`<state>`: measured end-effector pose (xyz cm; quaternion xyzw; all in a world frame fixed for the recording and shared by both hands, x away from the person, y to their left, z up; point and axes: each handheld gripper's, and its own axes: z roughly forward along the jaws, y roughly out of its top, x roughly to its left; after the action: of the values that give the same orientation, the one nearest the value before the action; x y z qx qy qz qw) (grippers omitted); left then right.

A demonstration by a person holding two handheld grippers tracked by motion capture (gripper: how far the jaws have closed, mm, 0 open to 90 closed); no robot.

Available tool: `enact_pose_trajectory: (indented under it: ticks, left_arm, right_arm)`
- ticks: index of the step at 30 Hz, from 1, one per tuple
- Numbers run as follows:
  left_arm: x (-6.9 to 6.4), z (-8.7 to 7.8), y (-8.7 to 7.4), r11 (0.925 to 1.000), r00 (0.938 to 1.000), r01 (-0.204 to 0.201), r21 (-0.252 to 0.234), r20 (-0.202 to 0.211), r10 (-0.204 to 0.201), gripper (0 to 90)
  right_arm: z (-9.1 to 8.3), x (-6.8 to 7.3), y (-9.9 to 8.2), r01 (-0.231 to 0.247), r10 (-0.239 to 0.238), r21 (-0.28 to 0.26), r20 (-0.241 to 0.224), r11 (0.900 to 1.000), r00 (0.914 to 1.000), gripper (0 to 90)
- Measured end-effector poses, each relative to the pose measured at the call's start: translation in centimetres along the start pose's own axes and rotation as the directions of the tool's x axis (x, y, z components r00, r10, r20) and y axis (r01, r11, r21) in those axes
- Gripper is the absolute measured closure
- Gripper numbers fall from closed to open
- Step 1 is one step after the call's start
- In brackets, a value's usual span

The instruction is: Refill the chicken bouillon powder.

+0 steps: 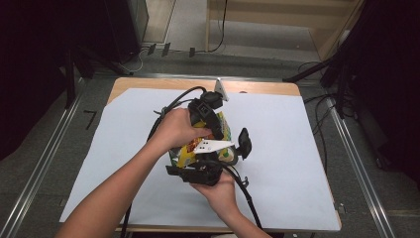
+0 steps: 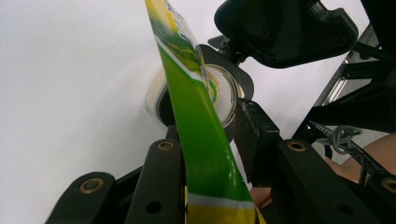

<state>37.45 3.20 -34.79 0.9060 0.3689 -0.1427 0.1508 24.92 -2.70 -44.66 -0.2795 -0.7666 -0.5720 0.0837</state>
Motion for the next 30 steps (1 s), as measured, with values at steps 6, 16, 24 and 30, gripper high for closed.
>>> enact_pose_trajectory:
  ticks: [6, 16, 24, 30]
  left_arm:
    - [0.0, -0.1, -0.1, 1.0, 0.9999, 0.009, 0.0, 0.006, -0.009, 72.9]
    - [-0.2, -0.9, -0.4, 0.9998, 0.9994, 0.021, 0.001, -0.029, -0.021, 73.9]
    - [0.2, -1.0, -0.5, 0.9991, 0.999, 0.04, 0.011, -0.021, -0.04, 73.3]
    - [0.3, -0.8, -0.7, 0.9991, 0.9989, 0.042, 0.01, -0.02, -0.042, 73.3]
  right_arm:
    - [0.0, 0.2, 0.1, -0.002, 0.002, -0.006, -0.004, 1.0, 1.0, 68.1]
    - [-0.1, 0.7, 0.4, 0.026, -0.027, -0.024, -0.042, 0.9994, 0.9988, 68.0]
    - [-0.1, 0.9, 0.5, 0.014, -0.016, -0.026, -0.067, 0.9996, 0.9976, 67.9]
    - [0.2, 0.8, 0.4, 0.017, -0.018, -0.014, -0.061, 0.9998, 0.998, 68.0]
